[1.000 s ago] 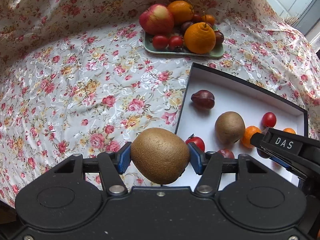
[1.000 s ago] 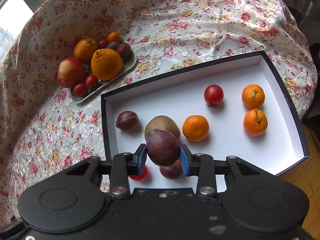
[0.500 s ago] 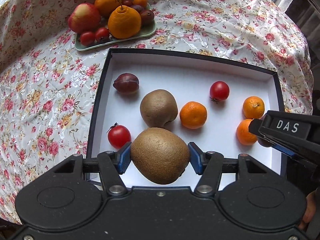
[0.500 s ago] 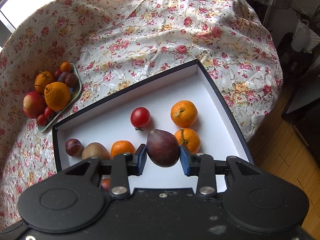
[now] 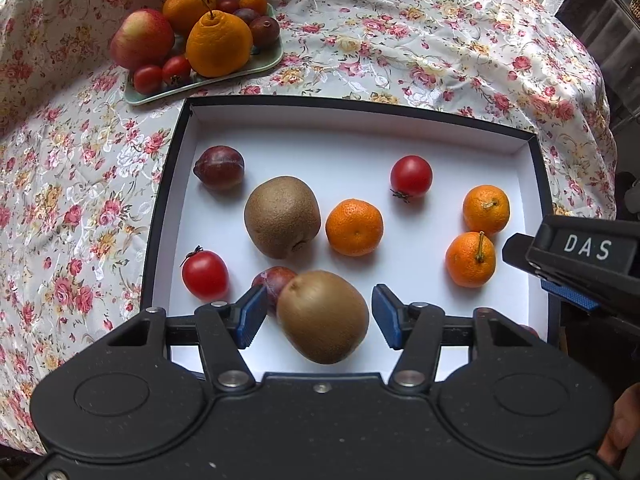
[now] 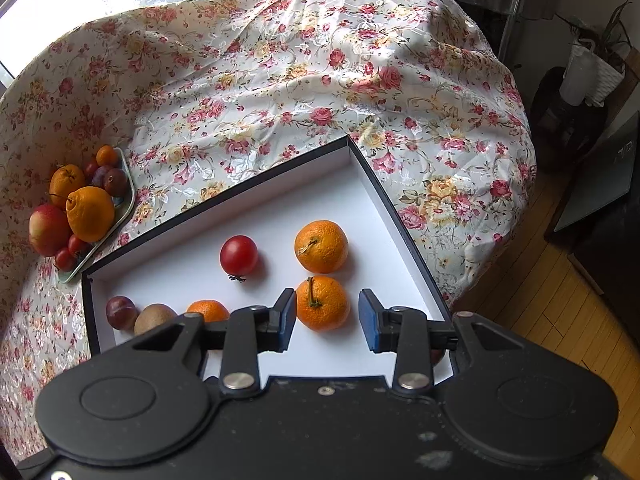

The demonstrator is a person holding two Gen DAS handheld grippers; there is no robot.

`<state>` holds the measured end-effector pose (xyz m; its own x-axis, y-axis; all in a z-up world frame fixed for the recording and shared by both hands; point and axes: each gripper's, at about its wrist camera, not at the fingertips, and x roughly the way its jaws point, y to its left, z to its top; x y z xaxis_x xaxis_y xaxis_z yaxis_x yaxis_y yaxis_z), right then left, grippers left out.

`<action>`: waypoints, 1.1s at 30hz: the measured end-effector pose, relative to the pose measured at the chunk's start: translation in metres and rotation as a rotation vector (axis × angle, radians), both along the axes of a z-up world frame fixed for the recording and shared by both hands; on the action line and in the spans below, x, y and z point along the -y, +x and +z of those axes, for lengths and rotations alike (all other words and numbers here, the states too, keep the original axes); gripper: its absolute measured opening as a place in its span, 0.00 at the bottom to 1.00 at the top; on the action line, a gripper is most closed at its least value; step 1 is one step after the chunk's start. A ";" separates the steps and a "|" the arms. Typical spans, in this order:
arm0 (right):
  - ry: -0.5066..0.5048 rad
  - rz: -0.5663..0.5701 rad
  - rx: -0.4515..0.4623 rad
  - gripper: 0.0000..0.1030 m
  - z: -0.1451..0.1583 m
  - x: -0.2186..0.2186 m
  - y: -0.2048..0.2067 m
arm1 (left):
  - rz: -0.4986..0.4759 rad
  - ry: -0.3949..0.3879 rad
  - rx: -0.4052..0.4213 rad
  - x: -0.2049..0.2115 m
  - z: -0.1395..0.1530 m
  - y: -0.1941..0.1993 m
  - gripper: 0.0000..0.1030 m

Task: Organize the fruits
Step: 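Open the right tool to drop the plum while the left tool releases the kiwi in the box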

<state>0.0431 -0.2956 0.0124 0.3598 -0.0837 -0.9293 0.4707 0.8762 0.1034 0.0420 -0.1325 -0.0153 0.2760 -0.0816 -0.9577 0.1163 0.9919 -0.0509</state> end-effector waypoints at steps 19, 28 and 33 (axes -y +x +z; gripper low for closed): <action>-0.001 0.033 -0.011 0.37 -0.002 -0.011 0.000 | 0.051 0.059 0.072 -0.016 0.011 0.002 0.60; -0.010 0.080 -0.020 0.37 -0.003 -0.018 0.001 | 0.060 0.067 0.072 -0.023 0.011 0.002 0.60; -0.018 0.109 -0.024 0.37 -0.003 -0.023 0.001 | 0.062 0.071 0.067 -0.025 0.010 0.003 0.60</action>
<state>0.0443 -0.2729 0.0092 0.3451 -0.0621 -0.9365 0.3751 0.9238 0.0770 0.0446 -0.1071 -0.0054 0.3421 0.0049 -0.9396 0.0556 0.9981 0.0254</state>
